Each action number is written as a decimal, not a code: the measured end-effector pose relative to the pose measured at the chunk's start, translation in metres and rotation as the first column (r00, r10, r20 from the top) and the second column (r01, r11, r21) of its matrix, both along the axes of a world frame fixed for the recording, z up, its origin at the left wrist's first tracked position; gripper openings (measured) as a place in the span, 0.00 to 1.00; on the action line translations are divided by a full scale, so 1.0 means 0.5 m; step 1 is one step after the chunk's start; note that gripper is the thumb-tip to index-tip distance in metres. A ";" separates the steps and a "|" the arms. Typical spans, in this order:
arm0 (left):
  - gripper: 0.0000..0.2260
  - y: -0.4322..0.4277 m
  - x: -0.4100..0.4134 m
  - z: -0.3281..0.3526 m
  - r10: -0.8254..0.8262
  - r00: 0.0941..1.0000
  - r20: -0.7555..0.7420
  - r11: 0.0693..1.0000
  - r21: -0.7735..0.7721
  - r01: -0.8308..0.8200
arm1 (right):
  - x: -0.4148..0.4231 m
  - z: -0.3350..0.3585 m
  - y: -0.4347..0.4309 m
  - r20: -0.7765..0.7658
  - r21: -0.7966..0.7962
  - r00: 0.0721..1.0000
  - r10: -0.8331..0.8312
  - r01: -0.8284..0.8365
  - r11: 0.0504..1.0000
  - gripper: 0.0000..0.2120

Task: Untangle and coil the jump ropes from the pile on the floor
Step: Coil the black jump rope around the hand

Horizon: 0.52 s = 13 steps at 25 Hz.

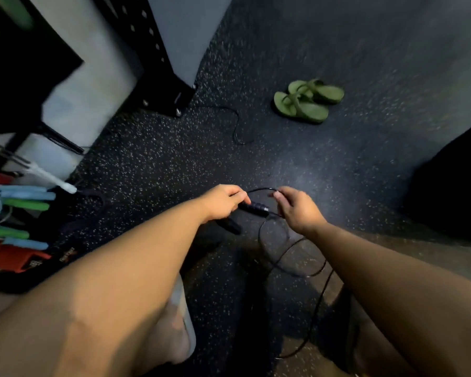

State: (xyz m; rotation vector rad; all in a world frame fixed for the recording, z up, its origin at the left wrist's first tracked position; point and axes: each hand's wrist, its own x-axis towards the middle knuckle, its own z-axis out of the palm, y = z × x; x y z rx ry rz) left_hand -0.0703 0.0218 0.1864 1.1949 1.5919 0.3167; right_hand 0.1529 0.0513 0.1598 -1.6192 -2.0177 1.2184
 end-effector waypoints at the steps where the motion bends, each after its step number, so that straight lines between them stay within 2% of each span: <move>1: 0.13 -0.005 0.003 0.047 0.016 0.999 0.044 1.000 0.023 -0.017 | 0.000 0.051 -0.003 -0.067 0.040 0.997 -0.048 0.050 0.998 0.12; 6: 0.14 -0.027 0.028 0.267 -0.032 0.985 0.168 0.987 0.160 0.005 | 0.020 0.283 -0.016 -0.323 0.137 0.937 -0.133 0.185 0.973 0.09; 10: 0.15 -0.056 0.050 0.411 -0.121 0.972 0.200 0.971 0.228 0.074 | 0.054 0.438 -0.033 -0.455 0.186 0.887 -0.083 0.185 0.965 0.06; 13: 0.17 -0.070 0.075 0.460 -0.091 0.947 0.307 0.969 0.245 0.014 | 0.058 0.505 -0.034 -0.533 0.198 0.846 -0.025 0.154 0.968 0.05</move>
